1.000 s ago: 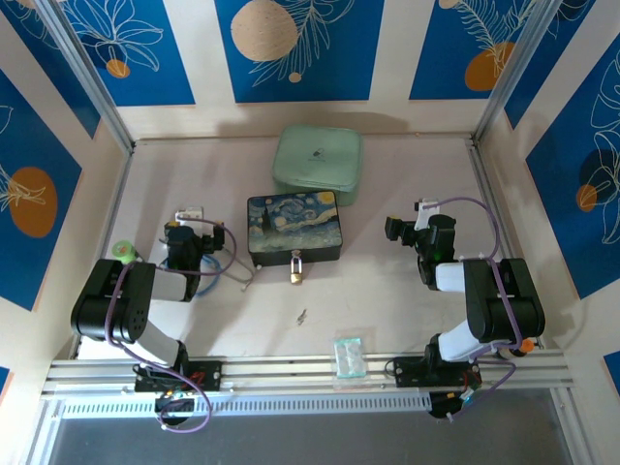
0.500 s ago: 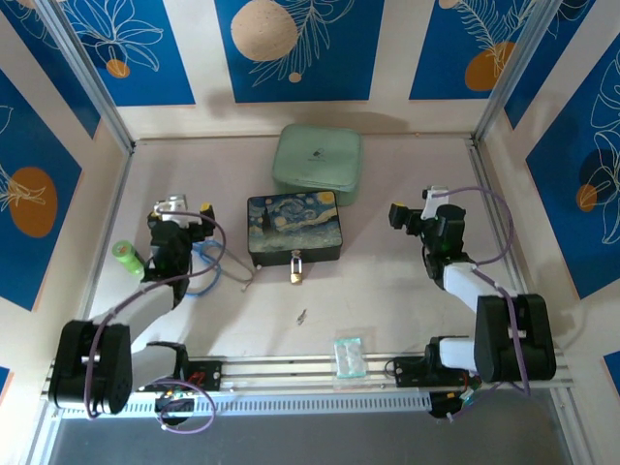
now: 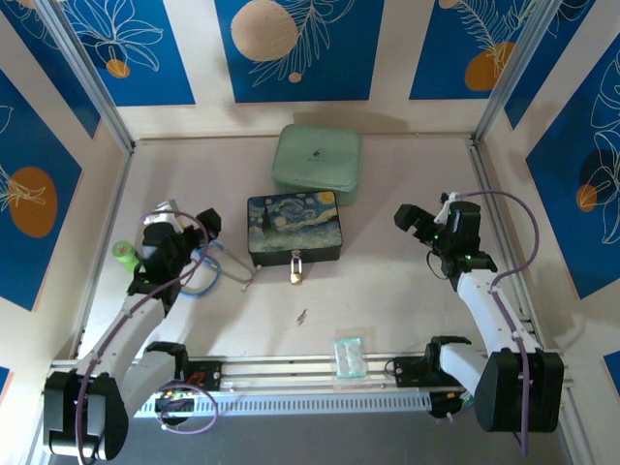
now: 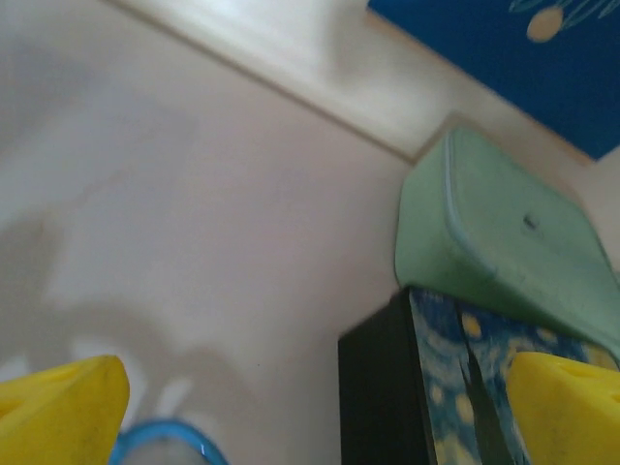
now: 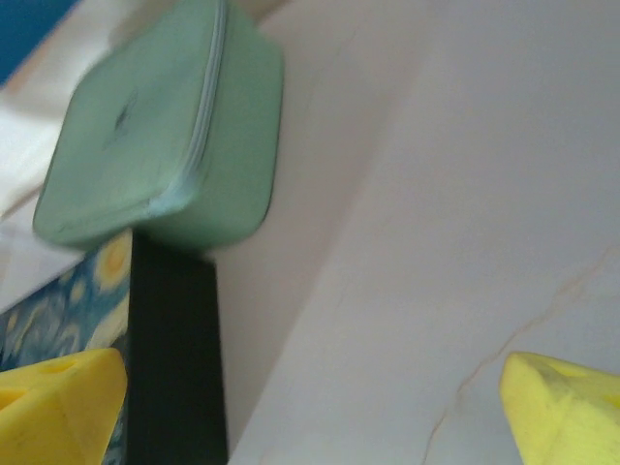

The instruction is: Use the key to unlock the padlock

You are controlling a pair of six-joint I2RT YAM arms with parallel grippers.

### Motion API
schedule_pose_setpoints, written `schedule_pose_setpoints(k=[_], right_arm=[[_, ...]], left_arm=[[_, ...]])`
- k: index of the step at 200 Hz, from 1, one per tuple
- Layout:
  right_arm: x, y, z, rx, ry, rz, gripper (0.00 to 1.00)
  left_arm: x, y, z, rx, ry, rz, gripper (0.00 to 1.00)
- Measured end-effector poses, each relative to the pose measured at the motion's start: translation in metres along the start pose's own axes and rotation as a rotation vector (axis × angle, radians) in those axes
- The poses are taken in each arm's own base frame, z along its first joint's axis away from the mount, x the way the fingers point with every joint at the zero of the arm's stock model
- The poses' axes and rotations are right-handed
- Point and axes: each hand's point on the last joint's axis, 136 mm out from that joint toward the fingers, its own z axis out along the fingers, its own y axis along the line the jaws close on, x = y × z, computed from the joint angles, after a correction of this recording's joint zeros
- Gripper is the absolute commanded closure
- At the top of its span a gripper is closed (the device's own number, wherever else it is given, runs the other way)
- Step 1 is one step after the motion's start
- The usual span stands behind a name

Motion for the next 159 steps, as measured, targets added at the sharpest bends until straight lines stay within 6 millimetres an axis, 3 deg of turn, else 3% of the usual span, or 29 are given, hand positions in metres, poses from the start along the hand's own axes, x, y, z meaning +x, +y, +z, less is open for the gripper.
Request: schedule_pose_setpoints(k=[40, 85, 116, 159], right_arm=[[0.066, 0.055, -0.007, -0.077, 0.239, -0.078, 0.04], [0.148, 0.103, -0.024, -0.097, 0.452, -0.205, 0.20], [0.198, 0.120, -0.027, -0.044, 0.554, -0.293, 0.28], [0.253, 0.134, -0.021, 0.028, 0.650, -0.368, 0.34]], left_arm=[[0.051, -0.016, -0.007, 0.052, 0.235, -0.026, 0.01], [0.093, -0.052, -0.027, 0.145, 0.400, 0.034, 0.01], [0.116, -0.074, -0.043, 0.199, 0.470, 0.065, 0.01], [0.131, -0.083, -0.060, 0.207, 0.509, 0.072, 0.01]])
